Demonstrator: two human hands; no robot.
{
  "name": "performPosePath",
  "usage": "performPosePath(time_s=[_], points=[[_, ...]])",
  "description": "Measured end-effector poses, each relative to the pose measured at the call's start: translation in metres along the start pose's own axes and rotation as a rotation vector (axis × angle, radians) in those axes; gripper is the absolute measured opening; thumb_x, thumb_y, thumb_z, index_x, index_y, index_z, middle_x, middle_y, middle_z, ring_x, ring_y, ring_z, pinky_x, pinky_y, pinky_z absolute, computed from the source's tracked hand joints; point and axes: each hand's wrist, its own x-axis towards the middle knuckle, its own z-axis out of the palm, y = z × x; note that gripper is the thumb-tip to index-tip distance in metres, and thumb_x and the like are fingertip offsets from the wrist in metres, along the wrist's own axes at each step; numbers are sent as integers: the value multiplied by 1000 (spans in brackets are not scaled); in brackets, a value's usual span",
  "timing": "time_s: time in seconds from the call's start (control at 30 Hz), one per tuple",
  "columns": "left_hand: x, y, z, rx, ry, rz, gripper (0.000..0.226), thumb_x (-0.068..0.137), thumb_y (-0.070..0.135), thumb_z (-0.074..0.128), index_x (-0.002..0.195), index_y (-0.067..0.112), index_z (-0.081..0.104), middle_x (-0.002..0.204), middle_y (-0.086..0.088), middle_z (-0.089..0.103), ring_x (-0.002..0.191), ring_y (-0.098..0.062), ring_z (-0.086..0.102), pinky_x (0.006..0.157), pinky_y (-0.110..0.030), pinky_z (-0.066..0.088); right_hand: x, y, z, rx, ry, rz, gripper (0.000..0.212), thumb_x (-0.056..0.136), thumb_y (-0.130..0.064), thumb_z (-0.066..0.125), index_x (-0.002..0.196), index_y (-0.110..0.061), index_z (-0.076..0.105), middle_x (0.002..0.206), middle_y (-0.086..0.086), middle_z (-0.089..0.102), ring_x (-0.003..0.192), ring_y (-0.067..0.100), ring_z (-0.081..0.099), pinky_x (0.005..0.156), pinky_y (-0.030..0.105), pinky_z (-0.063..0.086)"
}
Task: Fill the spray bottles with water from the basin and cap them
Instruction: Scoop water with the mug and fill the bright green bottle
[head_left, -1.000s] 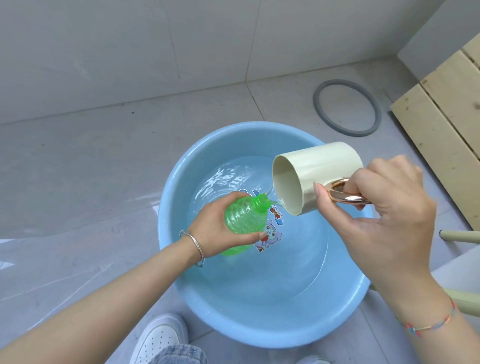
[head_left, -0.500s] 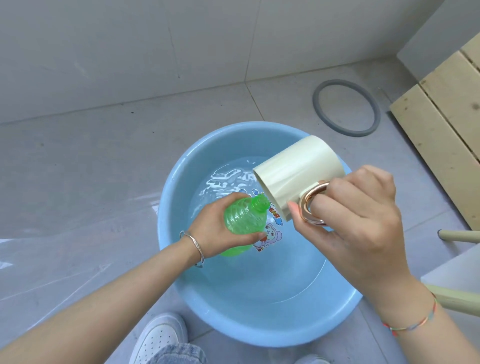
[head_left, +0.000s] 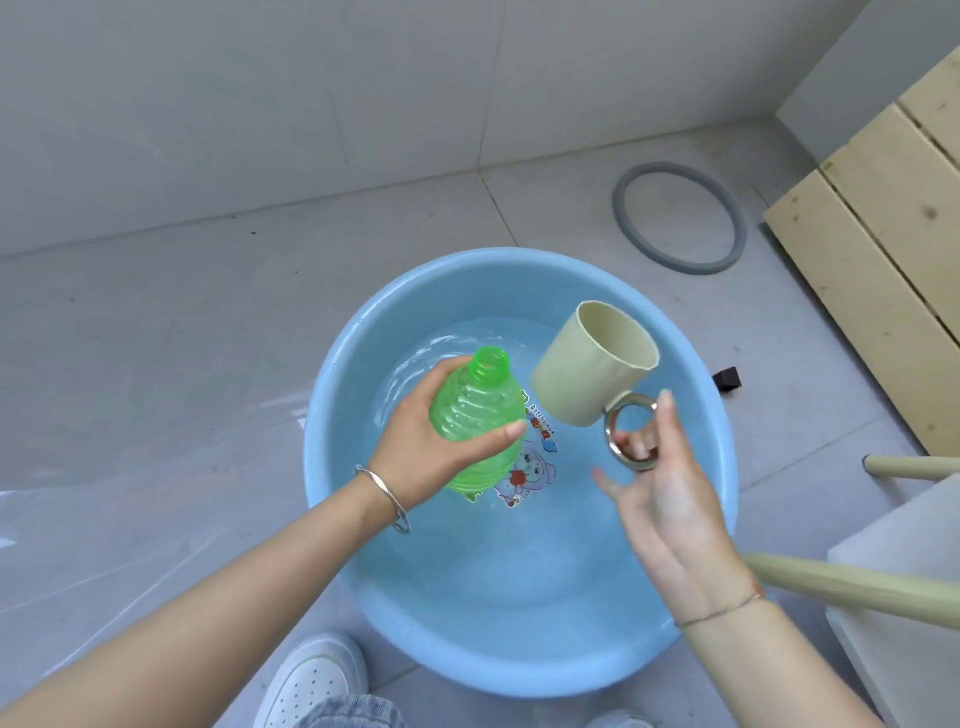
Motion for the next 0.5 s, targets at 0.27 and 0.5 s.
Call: performPosePath(time_s=[0.27, 0.5], points=[[-3, 26, 20, -150, -6, 55, 51, 65, 35, 81, 108, 26, 57, 94, 15, 69, 90, -4, 66, 80, -13, 48, 0, 25, 15, 218, -108, 152, 36, 98, -37, 44, 67, -21, 38, 59, -5, 31, 63, 11, 36, 83, 48, 47], [-1, 34, 25, -132, -69, 35, 82, 52, 39, 93, 119, 25, 47, 109, 8, 65, 94, 5, 63, 78, -8, 45, -1, 19, 23, 255, -123, 118, 41, 99, -35, 45, 63, -18, 33, 52, -6, 34, 56, 12, 32, 66, 32, 36]])
